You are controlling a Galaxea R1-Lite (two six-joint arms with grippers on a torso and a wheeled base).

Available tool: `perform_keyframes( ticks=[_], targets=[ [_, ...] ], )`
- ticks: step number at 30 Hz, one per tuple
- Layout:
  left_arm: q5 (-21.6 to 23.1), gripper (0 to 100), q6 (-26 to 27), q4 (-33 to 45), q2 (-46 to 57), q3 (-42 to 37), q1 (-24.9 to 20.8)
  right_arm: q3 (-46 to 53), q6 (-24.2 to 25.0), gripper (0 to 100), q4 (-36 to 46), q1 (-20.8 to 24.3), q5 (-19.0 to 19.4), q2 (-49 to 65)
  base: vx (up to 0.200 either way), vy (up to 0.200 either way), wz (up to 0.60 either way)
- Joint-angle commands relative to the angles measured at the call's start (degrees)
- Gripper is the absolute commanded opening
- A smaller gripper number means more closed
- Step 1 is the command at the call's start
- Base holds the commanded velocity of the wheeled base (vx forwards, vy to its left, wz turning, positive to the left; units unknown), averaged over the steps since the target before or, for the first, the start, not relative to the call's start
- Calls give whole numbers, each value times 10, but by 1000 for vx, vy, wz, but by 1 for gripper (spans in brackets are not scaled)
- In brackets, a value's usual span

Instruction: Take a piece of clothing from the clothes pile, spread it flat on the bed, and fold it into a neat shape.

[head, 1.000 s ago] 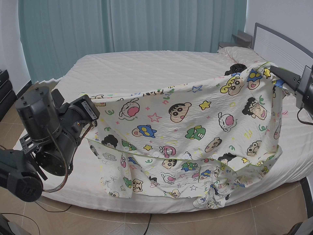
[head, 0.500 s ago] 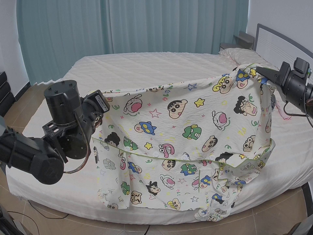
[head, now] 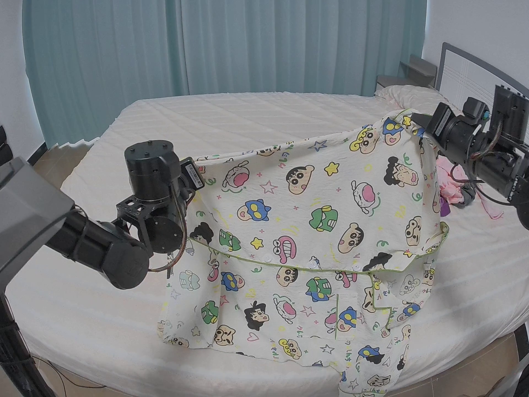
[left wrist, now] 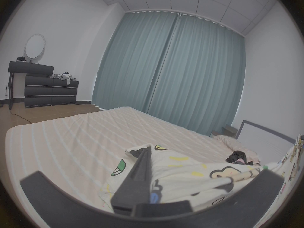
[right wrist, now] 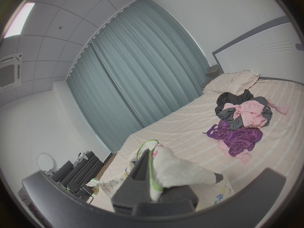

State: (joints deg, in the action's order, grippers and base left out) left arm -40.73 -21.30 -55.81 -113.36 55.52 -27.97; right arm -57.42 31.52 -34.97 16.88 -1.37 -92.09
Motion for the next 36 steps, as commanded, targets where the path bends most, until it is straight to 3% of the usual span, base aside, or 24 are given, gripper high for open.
perform_keyframes(
  ticks=[1,13,14,15,16,20,27,32,36],
  targets=[
    [-1,0,-1,22,-83,41,13,-26,2,0,-33,-8,-16,-109,0,0,0],
    [1,0,-1,30,-210,131,46,-98,28,0,-37,-15,-18,-251,0,0,0],
    [0,100,-1,30,-218,137,46,-103,32,0,-35,-15,-18,-258,0,0,0],
    [-1,100,-2,30,-230,145,46,-114,35,0,-34,-15,-17,-271,0,0,0],
    [-1,100,-2,30,-237,151,46,-128,37,100,-34,-15,-17,-287,0,0,0],
    [-1,100,-3,30,-262,181,48,-178,64,100,-44,-14,-28,-342,0,0,0],
    [-1,100,-2,30,-274,188,80,-277,104,100,-61,-18,-110,-419,0,0,0],
    [-1,100,-1,30,-272,188,109,-279,112,100,-69,-26,-116,-437,0,0,0],
    [-1,100,3,32,-266,189,128,-219,111,100,-75,-30,-108,-412,0,0,0]
  ],
)
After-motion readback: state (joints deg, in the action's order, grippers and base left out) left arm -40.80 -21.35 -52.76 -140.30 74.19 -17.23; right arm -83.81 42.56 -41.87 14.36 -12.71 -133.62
